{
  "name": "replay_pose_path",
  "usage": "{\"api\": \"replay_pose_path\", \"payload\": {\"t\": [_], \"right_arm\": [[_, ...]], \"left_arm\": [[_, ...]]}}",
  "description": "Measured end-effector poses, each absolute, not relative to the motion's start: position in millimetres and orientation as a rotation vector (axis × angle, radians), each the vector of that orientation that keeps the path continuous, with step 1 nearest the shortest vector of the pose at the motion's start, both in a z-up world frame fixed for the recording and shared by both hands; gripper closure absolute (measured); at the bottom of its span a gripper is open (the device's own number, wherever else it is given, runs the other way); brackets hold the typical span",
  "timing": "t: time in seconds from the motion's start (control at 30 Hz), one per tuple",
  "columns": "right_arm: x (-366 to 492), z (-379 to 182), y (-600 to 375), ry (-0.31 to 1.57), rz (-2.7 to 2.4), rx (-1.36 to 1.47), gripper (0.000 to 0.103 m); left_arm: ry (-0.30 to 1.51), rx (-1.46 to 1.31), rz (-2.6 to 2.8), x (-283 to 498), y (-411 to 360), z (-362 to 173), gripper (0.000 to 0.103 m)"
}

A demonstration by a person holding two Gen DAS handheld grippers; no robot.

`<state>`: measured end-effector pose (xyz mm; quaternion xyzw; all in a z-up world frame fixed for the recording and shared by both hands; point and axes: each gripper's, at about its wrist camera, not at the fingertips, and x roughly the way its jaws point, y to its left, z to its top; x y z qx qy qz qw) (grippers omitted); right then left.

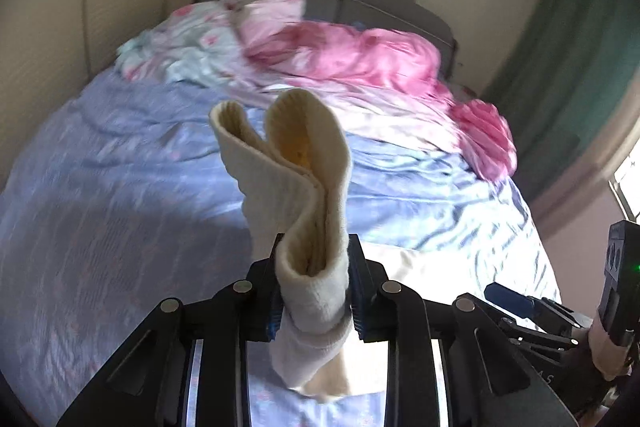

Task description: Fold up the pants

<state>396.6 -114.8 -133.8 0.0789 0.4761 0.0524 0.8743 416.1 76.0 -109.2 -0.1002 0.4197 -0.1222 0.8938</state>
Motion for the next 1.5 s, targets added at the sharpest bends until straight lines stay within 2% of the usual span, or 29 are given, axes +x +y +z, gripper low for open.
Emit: {"api": "replay_pose_path", "payload": {"t": [0.3,0.63,1.2,1.23,1.3,1.33,1.4,1.5], "right_arm": [[353,-130,-223,1.003,0.048,0.202,0.046],[336,-154,-344,1.057,0.002,0.221,0.046],[352,-221,-423,1.185,0.001,0.23,0.046],[351,-223,-424,1.19,-0.005,0.23,0.046],[351,-226,-426,1.201,-0.02,0.226,0.046],[351,-227,-426,1.206,-0.027,0.226,0.046],[350,-227,-425,1.209,-0.033,0.23,0.046],[347,-226,-422,1.209,-0.035,0.225,0.046]], "left_arm": [[0.907,-0.113,-0.313,400,-59,-99,0.079],[1.028,-0.003,-0.301,408,-195,-153,0.08],[1.24,0.176,-0.322,408,-289,-252,0.079],[1.248,0.182,-0.328,408,-291,-255,0.078],[1.279,0.163,-0.344,409,-290,-257,0.066],[1.296,0.126,-0.368,409,-288,-257,0.054],[1.308,0.049,-0.422,405,-283,-251,0.05],[1.279,0.077,-0.386,398,-276,-241,0.048]]}}
